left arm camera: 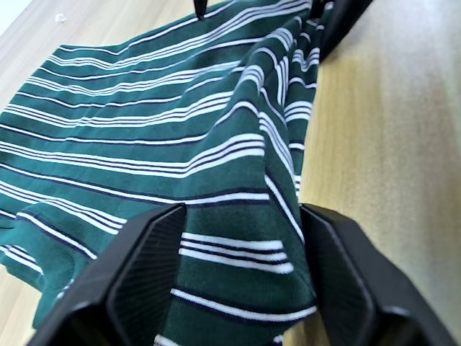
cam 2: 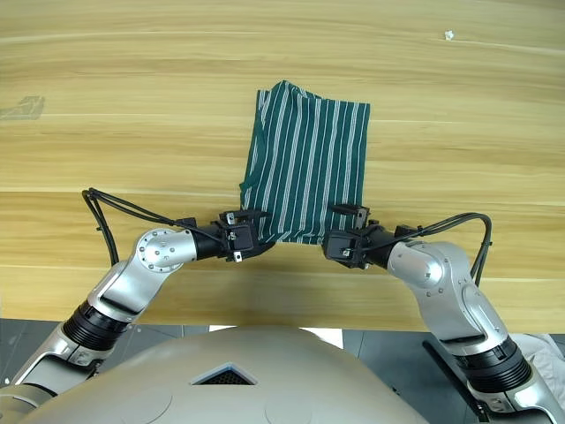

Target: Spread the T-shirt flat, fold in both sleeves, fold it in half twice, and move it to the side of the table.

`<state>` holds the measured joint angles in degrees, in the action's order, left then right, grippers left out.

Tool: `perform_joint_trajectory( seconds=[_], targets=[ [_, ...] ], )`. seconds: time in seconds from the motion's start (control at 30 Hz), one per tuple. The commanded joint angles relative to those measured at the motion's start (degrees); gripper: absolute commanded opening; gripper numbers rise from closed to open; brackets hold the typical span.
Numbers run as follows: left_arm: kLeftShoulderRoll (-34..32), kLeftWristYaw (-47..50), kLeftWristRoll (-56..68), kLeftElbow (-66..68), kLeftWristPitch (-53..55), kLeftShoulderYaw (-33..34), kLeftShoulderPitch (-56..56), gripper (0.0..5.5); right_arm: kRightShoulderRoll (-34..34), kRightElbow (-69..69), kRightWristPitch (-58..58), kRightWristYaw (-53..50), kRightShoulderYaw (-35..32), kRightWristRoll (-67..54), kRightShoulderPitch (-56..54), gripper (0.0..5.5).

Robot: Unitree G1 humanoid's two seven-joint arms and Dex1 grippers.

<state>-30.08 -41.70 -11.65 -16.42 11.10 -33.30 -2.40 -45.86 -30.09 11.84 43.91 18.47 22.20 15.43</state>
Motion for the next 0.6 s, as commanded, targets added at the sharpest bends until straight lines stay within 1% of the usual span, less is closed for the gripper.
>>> perform_joint_trajectory(
  seconds=[0.03, 0.23, 0.43, 0.53, 0.6],
  targets=[
    [-1.7, -0.5, -3.0, 2.9, 3.0, -1.2, -1.4, 2.88, -2.2, 3.1, 2.7, 1.4, 0.5, 2.9, 1.8, 3.08],
    [-1.3, 0.1, -2.9, 4.5, 3.2, -0.8, -0.7, 2.88, -3.4, 3.8, 3.3, 2.9, 1.1, 2.5, 2.9, 1.90],
    [-1.1, 0.0, -2.5, 5.3, 3.6, -0.8, -0.2, 2.01, -3.2, 3.1, 3.5, 3.6, 1.3, 1.7, 3.2, 0.81],
    [-0.7, 0.0, -2.5, 5.7, 3.6, -0.8, 0.0, 1.46, -2.2, 3.0, 3.3, 3.1, 1.2, 1.2, 2.5, 0.20],
    [-0.6, 0.0, -2.5, 5.8, 3.6, -0.8, 0.1, 1.16, -1.6, 3.3, 3.0, 2.4, 0.9, 1.1, 1.8, 0.01]
  ],
)
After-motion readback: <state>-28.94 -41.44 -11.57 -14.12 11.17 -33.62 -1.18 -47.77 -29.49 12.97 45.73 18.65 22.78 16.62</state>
